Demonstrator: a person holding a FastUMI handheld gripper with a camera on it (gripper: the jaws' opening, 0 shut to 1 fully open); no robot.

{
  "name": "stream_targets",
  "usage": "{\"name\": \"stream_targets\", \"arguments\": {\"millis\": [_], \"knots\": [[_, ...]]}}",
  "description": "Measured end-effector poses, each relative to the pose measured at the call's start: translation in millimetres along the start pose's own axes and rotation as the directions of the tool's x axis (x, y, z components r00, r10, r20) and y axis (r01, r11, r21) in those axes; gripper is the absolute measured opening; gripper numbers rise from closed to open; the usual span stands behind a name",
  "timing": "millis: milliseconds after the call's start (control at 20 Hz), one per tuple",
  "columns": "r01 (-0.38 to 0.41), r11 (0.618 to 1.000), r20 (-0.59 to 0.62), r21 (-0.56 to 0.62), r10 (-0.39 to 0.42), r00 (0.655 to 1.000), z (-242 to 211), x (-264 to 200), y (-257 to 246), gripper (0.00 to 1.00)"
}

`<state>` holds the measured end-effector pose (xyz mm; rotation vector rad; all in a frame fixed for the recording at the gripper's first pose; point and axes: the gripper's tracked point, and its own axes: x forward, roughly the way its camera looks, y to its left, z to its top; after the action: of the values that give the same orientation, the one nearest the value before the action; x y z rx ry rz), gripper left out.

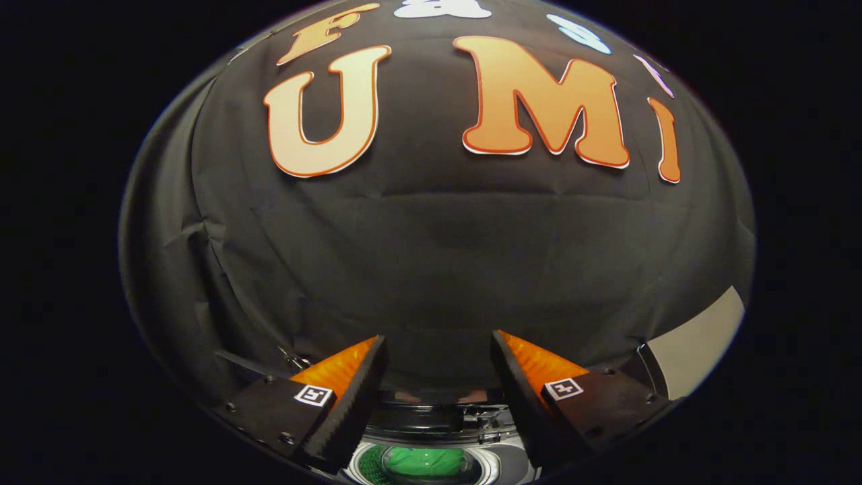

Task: Put the clothes into the washing machine and then close the washing machine lid.

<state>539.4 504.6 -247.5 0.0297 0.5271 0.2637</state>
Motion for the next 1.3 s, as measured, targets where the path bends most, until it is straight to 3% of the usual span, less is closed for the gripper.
{"name": "stream_targets", "arguments": {"millis": [750, 1300], "knots": [[-0.001, 1.0, 0.104, 0.0, 0.001, 0.995, -3.9, -11.0, -1.7, 1.0], [-0.012, 1.0, 0.191, -0.018, 0.015, 0.981, -38.1, -78.7, -0.5, 1.0]]}}
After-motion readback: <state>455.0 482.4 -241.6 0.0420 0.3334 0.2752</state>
